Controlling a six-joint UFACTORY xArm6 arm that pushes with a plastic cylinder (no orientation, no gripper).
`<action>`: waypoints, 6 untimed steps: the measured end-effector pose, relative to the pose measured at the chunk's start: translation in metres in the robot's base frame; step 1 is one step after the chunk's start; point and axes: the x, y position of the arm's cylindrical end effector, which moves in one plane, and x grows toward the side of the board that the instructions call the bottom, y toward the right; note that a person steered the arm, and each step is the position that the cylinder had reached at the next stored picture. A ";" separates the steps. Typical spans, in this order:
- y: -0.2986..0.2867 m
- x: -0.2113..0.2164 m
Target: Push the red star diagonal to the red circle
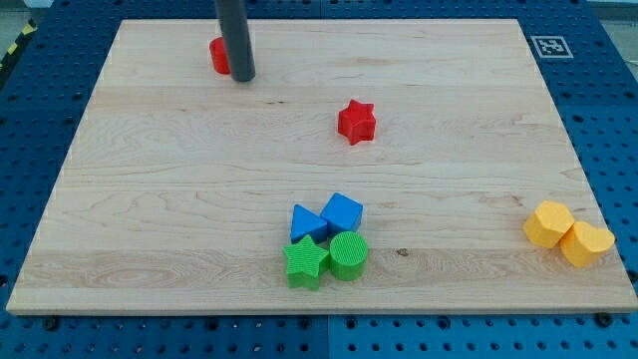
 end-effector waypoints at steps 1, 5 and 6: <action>-0.051 -0.009; 0.094 -0.022; 0.193 -0.003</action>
